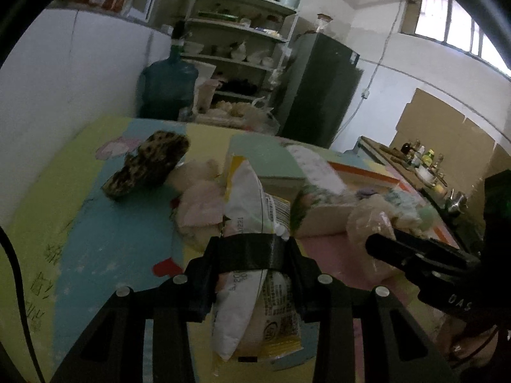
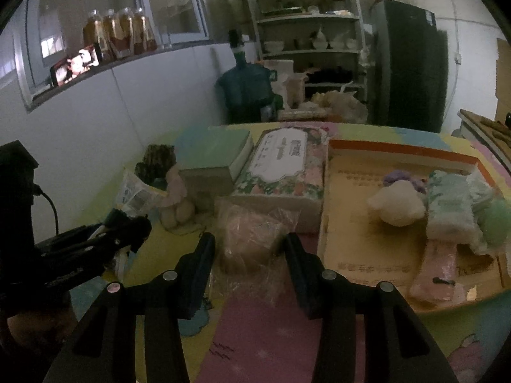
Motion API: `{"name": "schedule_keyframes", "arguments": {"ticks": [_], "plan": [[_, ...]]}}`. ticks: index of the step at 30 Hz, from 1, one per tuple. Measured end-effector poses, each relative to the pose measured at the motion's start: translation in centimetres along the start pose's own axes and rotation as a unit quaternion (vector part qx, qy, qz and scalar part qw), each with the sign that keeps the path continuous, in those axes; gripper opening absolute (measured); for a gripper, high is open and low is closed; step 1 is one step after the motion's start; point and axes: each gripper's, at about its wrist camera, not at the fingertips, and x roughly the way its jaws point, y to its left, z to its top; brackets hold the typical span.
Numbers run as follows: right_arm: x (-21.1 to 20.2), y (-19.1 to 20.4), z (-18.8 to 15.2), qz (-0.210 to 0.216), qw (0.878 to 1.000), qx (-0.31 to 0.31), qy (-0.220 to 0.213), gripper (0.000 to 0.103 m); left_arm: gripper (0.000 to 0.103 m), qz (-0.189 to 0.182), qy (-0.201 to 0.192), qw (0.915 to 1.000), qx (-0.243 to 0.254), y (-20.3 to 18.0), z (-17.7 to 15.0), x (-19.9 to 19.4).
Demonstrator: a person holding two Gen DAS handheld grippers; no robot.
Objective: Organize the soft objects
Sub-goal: 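Carry the white banded bag with the left tool over the cardboard box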
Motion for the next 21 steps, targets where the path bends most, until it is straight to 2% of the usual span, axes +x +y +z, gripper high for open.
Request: {"name": "schedule_keyframes", "arguments": {"ticks": [11,21], "plan": [[-3.1,-2.5,0.2,0.002,0.999,0.013,-0.034,0.046,0.039,-0.025,-0.014,0.9992,0.028,-4.6,1.0,-0.1],[-6.1,-5.2,0.0,-0.014,0.998,0.030,-0.062,0.046,0.039,-0.054,-0.021,0.9970,0.051,-8.7,1.7,0.5]]}}
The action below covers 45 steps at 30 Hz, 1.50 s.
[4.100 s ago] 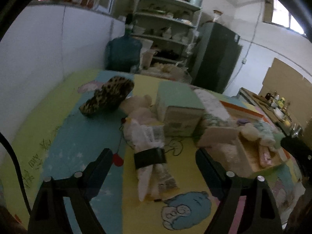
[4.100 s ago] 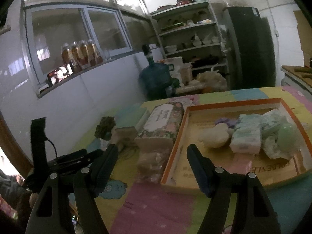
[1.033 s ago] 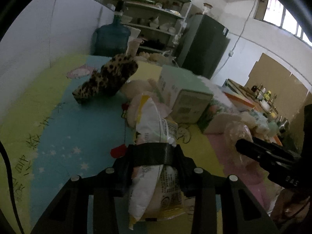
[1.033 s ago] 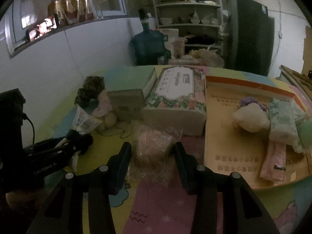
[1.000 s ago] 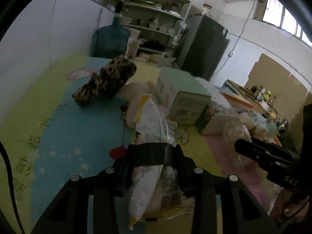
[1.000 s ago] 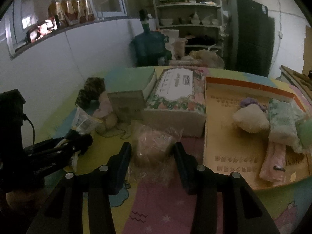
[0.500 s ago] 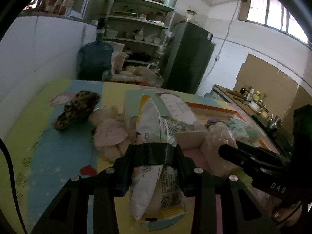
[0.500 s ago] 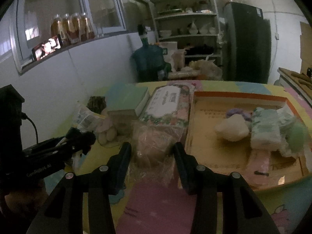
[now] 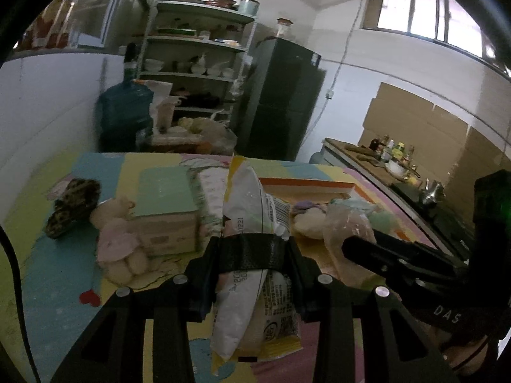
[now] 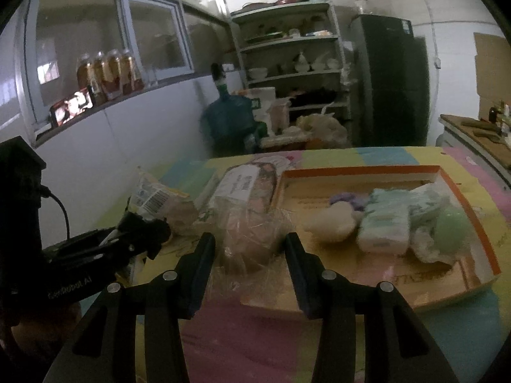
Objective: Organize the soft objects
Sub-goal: 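Carry the white banded bag with the left tool over the cardboard box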
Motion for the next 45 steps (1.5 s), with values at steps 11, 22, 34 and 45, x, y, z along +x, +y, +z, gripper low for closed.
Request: {"name": "schedule_keyframes", "arguments": {"ticks": [11,22,34,45], "plan": [[-2.1,-3.9,0.4,-0.021,0.999,0.023,-0.022,0.046,0.039,-0.024,-0.002,0.9994,0.026,-4.2,1.3,1.9],[-3.2,-7.8,0.4,-0.042,0.997,0.049,-0.030,0.046,0.039,-0.040,0.015,0.9981,0.044,-7.4,1.8,4.7],[-4.0,-11.3,-0.3,-0.056,0.995,0.071,-0.029,0.046,0.039,-0.044,0.039,0.9970,0.050,-9.8,1.0,7.3],[-3.6,-13.2,-0.7,-0.056,0.994,0.087,-0.025,0.046,0.039,-0.042,0.058,0.9960,0.053,-10.6,0.6,9.0]]}}
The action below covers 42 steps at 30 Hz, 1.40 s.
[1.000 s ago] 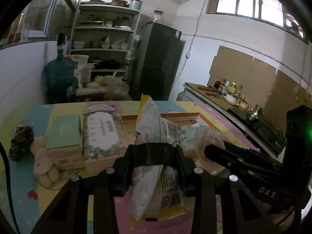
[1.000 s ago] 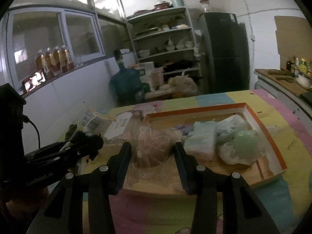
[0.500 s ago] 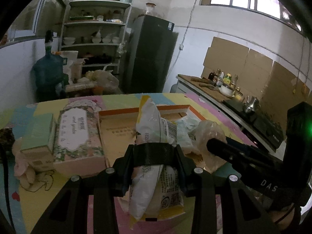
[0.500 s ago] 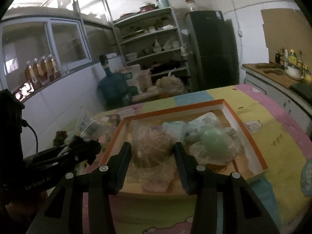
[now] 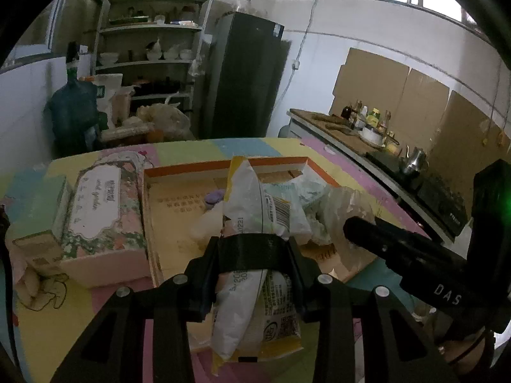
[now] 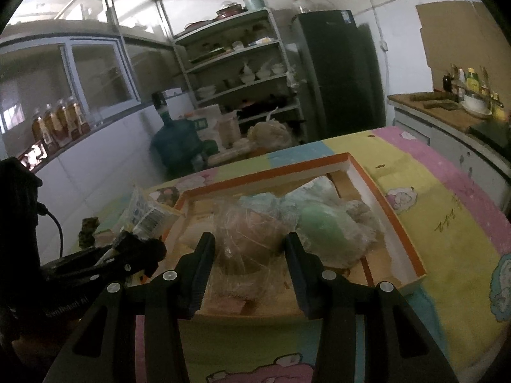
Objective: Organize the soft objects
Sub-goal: 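Carry the white banded bag with the left tool over the cardboard box, then lower the white bag into the box and open the left tool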
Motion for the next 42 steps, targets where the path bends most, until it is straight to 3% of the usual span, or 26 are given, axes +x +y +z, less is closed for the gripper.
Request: {"name": "schedule_keyframes", "arguments": {"ticks": [26,42], "plan": [[2.3,-2.2,-0.2,0.013,1.000,0.020,0.018,0.046,0.039,0.013,0.052,0.9986,0.000,-0.2,-1.1,4.0],[4.6,-2.9,-0.1,0.021,0.999,0.032,0.031,0.046,0.039,0.028,0.063,0.9976,-0.010,0.2,-0.6,5.7]]}}
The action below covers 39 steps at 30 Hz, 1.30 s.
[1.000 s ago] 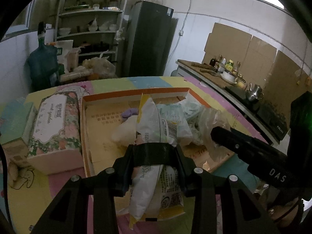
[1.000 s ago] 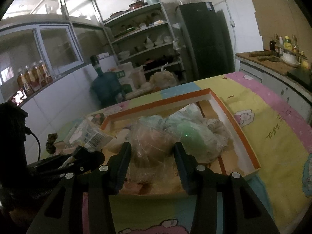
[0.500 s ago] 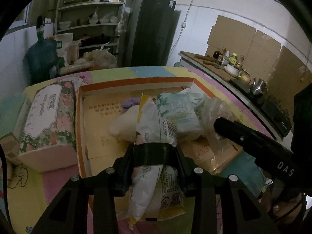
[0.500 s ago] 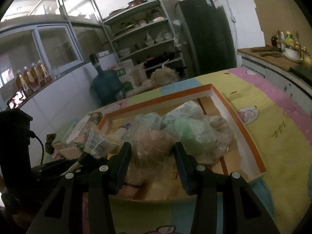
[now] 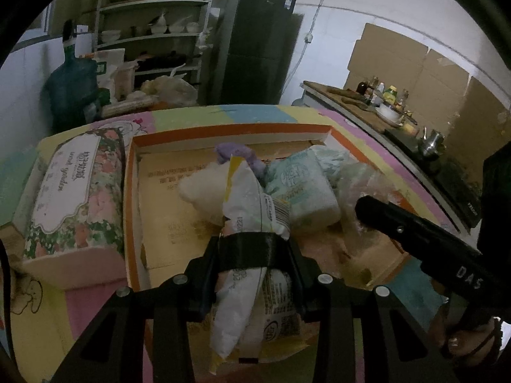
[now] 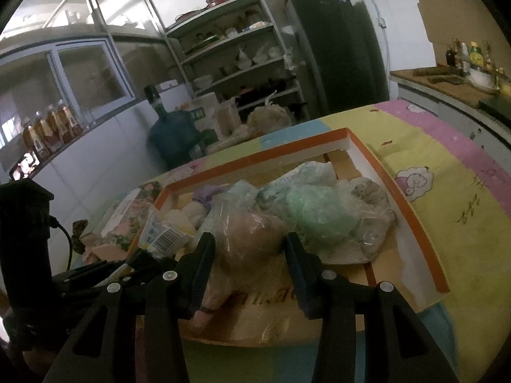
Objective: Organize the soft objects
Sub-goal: 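Lower the white bag into the box and open the left tool, then withdraw the open left tool from the box back toward the table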
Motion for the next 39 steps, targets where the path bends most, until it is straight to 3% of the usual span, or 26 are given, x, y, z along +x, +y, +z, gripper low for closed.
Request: {"name": "schedule_keyframes", "arguments": {"ticks": [21,24,29,39], "plan": [[0.7,0.0,0.0,0.013,1.000,0.004,-0.004,0.050,0.040,-0.006,0.019,0.9998,0.003,0.1,-0.1,0.9],[0.5,0.1,0.0,0.013,1.000,0.001,-0.007,0.057,0.045,-0.010,0.016,0.9998,0.005,0.0,-0.1,0.6],[0.2,0.3,-0.1,0.015,1.000,-0.001,-0.011,0.060,0.069,-0.016,0.001,0.9998,0.010,-0.2,-0.3,-0.2],[-1.1,0.6,-0.1,0.015,1.000,0.000,-0.027,0.068,0.076,-0.008,-0.017,0.9997,0.015,-0.5,-0.3,-1.6]]}}
